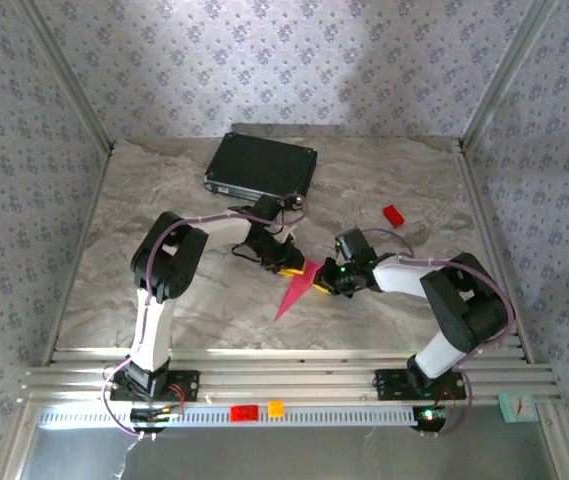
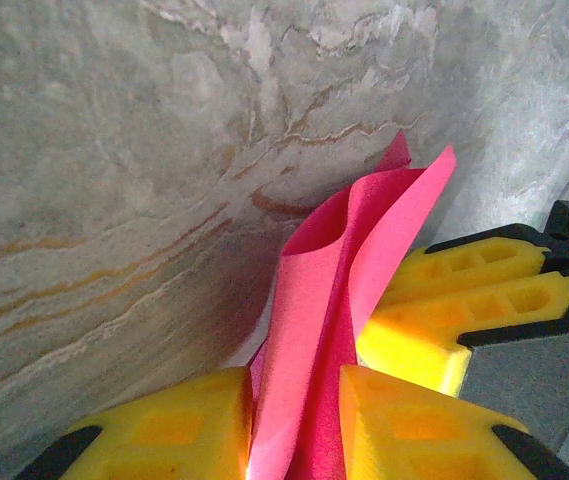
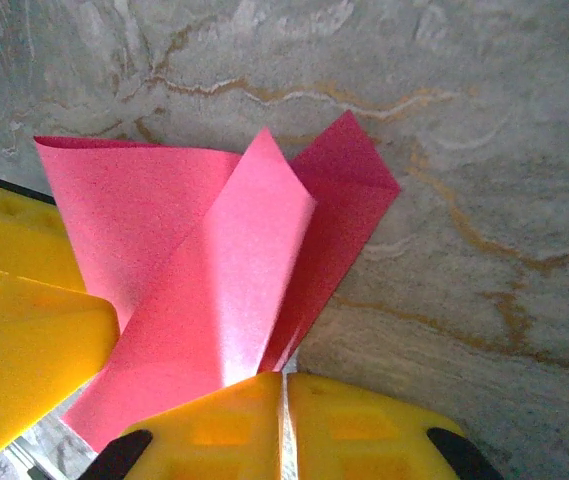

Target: Fold a paper plane with a square sheet of paper (pick it up from the middle)

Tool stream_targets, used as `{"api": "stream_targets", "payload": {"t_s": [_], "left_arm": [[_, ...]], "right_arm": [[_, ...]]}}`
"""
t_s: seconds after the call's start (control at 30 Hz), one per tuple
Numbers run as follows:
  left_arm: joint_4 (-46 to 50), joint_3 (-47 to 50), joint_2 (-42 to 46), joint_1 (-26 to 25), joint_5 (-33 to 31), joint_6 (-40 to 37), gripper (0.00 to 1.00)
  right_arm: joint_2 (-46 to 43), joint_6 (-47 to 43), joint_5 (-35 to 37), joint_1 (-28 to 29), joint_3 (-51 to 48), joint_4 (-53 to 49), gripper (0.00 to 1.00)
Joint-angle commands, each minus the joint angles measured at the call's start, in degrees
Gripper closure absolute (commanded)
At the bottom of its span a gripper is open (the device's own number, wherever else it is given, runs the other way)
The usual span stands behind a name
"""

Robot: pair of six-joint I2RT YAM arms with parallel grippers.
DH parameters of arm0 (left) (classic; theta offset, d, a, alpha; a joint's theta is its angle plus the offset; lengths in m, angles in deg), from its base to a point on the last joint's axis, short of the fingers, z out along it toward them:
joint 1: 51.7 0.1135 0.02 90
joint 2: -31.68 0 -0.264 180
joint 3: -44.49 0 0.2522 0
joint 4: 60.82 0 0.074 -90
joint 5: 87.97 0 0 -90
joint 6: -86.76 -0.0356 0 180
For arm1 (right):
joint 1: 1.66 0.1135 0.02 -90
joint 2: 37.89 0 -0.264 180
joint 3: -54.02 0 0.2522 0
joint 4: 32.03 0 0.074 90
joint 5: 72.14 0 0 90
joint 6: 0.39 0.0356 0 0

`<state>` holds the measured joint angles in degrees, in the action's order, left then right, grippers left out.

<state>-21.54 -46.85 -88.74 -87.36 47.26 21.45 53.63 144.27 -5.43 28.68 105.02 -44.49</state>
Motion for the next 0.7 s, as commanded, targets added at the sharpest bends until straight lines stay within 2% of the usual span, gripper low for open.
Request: {"api": "stream_targets", "payload": {"t_s": [0.0,0.27,0.67], "left_arm": [[-0.02,0.2,2.93,-0.12,0.0,-0.08,0.71],[-2.24,2.07,5.55,-0.19,-1.7,1.09,0.74],[-2.8,2.78,7.04,-0.12,-2.29,0.98,0.88]], "right_arm": [[2.63,0.54,1.57,0.15,-0.33,3.01,0.87],[1.17,-0.05,1.22,-0.46,-1.1,3.26,0.86],[-0.86,0.23,-0.37,-1.23,-2.4,5.72,0.81]]}}
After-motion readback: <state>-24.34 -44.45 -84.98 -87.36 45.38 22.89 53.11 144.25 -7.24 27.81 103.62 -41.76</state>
